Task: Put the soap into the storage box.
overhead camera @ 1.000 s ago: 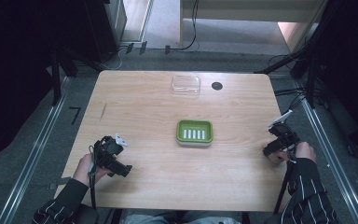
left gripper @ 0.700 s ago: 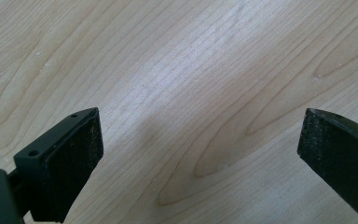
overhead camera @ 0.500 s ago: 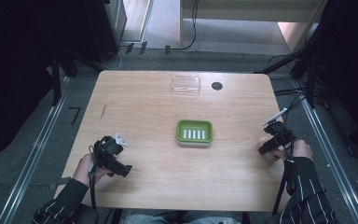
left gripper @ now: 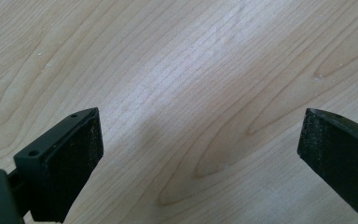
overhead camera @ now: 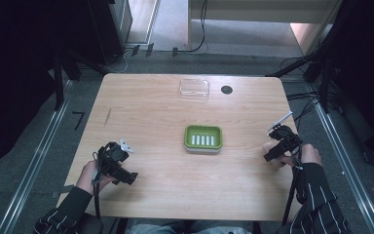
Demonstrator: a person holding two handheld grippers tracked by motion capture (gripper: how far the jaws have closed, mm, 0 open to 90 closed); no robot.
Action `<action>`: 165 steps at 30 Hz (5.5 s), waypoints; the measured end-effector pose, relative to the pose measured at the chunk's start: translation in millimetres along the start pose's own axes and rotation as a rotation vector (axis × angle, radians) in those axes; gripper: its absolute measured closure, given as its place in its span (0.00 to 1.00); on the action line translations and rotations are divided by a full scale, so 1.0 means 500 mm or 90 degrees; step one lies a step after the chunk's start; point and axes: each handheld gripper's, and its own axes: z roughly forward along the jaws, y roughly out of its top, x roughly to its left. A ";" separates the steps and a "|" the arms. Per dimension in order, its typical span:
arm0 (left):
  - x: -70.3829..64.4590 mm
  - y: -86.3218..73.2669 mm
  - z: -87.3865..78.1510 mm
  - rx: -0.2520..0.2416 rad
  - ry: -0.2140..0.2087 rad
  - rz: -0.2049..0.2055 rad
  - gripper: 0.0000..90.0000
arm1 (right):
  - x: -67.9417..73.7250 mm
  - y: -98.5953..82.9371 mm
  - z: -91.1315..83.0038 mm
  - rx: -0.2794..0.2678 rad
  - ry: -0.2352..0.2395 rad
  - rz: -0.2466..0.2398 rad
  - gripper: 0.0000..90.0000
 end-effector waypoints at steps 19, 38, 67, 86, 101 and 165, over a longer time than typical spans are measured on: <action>0.000 0.000 0.002 -0.001 0.001 -0.001 0.01 | 0.054 0.027 -0.013 -0.010 0.010 -0.059 0.37; -0.001 0.001 0.003 0.001 0.000 0.000 0.01 | 0.111 0.064 -0.034 -0.028 0.024 -0.127 0.37; 0.001 0.000 0.003 0.001 0.000 -0.002 0.01 | 0.156 0.132 -0.059 -0.056 0.028 -0.187 0.37; 0.003 -0.001 0.004 0.003 -0.002 -0.006 0.01 | 0.185 0.185 -0.068 -0.065 0.027 -0.232 0.37; 0.005 -0.006 0.003 0.003 0.000 -0.008 0.01 | 0.214 0.218 -0.067 -0.068 0.026 -0.268 0.37; 0.017 -0.063 -0.015 0.010 0.016 -0.052 0.01 | 0.304 0.315 -0.014 -0.058 0.041 -0.393 0.37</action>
